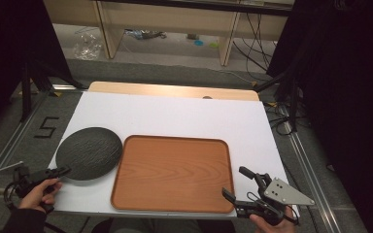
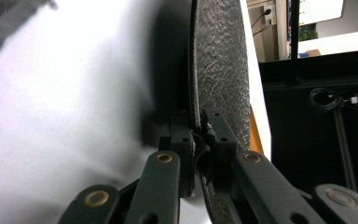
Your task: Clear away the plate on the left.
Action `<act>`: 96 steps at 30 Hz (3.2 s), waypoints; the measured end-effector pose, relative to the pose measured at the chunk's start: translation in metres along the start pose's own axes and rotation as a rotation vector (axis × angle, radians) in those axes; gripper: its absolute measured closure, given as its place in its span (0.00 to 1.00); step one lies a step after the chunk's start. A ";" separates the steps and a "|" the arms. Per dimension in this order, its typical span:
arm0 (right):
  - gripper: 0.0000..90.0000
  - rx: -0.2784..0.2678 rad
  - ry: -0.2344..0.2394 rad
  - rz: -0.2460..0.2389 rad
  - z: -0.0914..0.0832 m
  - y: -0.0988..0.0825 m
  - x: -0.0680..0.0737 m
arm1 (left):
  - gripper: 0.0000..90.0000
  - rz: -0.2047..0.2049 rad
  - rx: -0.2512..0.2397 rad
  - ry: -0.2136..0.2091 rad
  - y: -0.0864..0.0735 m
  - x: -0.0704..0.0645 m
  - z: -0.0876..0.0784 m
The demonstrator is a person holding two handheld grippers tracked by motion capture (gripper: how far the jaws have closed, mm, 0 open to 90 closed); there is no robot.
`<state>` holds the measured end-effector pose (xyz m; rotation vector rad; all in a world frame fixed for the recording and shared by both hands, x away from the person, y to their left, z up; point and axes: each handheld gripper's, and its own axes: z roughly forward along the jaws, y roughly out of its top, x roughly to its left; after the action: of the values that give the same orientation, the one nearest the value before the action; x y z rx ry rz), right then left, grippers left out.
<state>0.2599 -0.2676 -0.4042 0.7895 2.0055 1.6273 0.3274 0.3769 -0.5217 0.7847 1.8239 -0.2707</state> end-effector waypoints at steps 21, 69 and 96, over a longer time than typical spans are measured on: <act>0.19 -0.010 0.013 -0.014 0.001 0.000 -0.001 | 0.94 -0.039 -0.093 -0.013 -0.001 -0.008 -0.009; 0.19 -0.008 -0.003 -0.013 0.001 -0.001 -0.001 | 0.91 0.035 0.096 -0.263 -0.054 -0.074 0.029; 0.20 -0.005 0.012 -0.008 0.001 -0.001 -0.001 | 0.90 0.121 0.371 -0.211 -0.121 -0.108 0.094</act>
<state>0.2614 -0.2679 -0.4053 0.7708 2.0093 1.6358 0.3440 0.1946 -0.4830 1.0766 1.5391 -0.6019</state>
